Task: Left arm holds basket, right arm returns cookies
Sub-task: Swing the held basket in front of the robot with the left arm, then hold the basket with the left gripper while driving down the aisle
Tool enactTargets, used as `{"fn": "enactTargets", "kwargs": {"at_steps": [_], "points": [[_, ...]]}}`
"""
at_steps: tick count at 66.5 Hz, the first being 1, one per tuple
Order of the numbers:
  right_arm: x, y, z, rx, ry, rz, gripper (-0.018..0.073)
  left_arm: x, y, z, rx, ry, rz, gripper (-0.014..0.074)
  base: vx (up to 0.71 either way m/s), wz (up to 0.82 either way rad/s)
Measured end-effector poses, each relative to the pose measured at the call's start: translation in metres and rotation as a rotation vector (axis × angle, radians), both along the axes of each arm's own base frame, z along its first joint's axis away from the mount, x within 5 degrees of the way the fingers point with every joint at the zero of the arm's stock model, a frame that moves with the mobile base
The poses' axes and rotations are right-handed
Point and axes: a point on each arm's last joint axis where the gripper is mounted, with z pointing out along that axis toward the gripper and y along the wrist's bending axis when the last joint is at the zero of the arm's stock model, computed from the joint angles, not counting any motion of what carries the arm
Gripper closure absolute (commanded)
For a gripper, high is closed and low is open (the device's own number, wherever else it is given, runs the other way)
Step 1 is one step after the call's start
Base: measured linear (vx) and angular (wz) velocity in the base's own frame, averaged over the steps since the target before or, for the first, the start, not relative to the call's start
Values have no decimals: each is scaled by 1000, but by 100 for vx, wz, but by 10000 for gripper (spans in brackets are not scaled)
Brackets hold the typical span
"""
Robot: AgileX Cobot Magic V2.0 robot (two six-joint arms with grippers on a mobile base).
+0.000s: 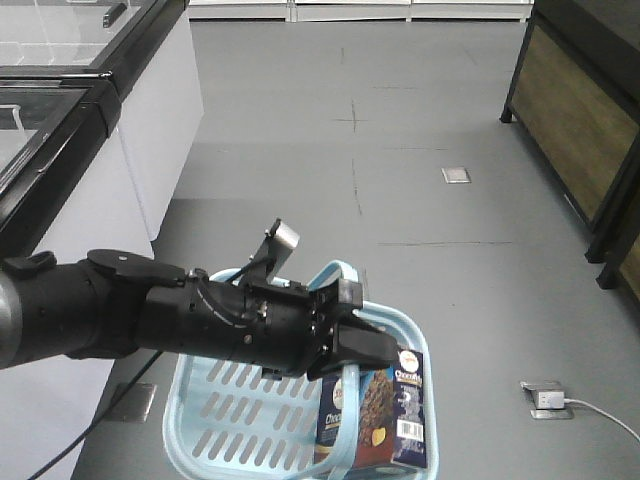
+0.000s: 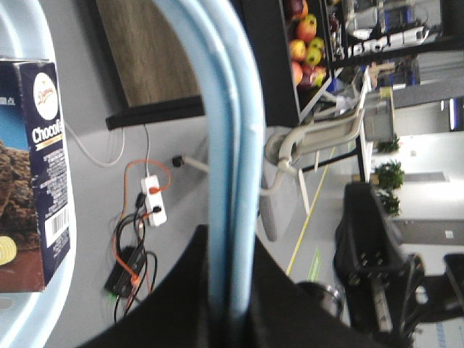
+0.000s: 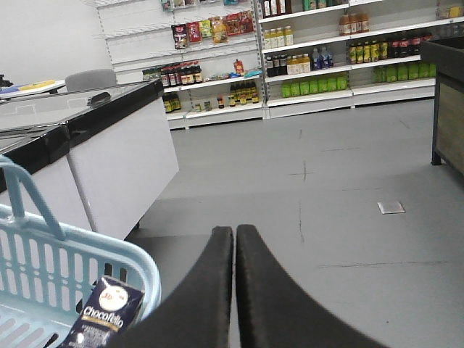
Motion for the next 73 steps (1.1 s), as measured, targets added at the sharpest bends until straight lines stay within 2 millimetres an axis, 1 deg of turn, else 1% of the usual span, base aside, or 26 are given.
{"fn": "enactTargets", "kwargs": {"at_steps": [8,15,42,73], "points": [[0,0,0,0,0,0,568,-9,5,-14,23,28,-9,604,0,0],[0,0,0,0,0,0,568,-14,7,-20,29,50,-21,604,0,0],[0,0,0,0,0,0,568,-20,6,-16,-24,72,-83,604,0,0],[0,0,0,0,0,0,568,-21,6,-16,-26,87,-84,604,0,0]]}}
